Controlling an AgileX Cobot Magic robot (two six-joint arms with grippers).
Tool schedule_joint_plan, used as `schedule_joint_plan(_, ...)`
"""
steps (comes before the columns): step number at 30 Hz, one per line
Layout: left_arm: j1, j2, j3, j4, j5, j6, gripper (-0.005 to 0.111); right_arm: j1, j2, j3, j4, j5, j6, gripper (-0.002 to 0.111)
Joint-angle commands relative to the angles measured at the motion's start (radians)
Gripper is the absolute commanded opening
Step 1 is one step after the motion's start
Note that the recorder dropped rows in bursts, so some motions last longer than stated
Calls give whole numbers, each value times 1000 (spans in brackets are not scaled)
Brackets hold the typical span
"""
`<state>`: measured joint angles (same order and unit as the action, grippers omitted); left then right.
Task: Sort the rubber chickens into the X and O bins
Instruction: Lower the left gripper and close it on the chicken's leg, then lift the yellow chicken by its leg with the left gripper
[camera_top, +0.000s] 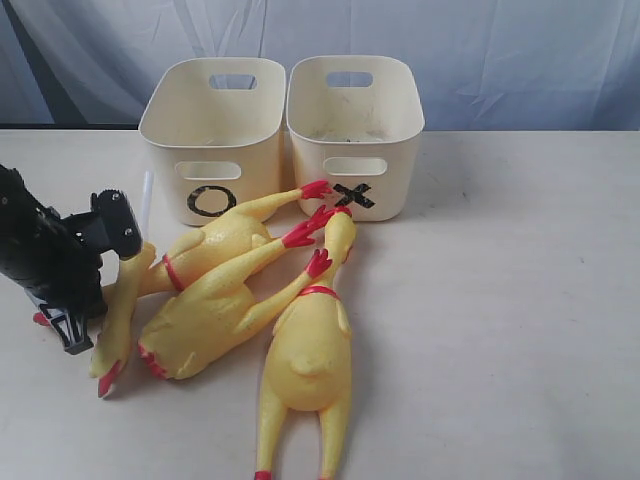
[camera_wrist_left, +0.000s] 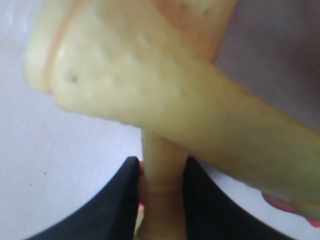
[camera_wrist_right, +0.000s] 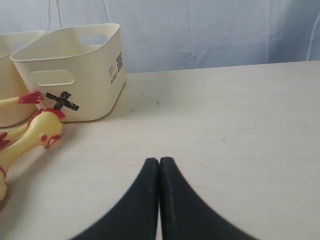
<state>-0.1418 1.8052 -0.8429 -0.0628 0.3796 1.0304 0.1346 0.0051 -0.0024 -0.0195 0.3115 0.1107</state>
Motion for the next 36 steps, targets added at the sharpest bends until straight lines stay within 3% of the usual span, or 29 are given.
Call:
schedule_joint_plan(1,-7,3,2,-7,23,2,0,-5,-5,2,-5,-6,-2,0)
schedule_joint_plan(24,-7,0,2,129,90,2,0,-5,-5,2,-5,-6,-1,0)
schedule_joint_plan(36,-7,-91,2,155,133,2,0,-5,-5,2,-5,-6,-3,0)
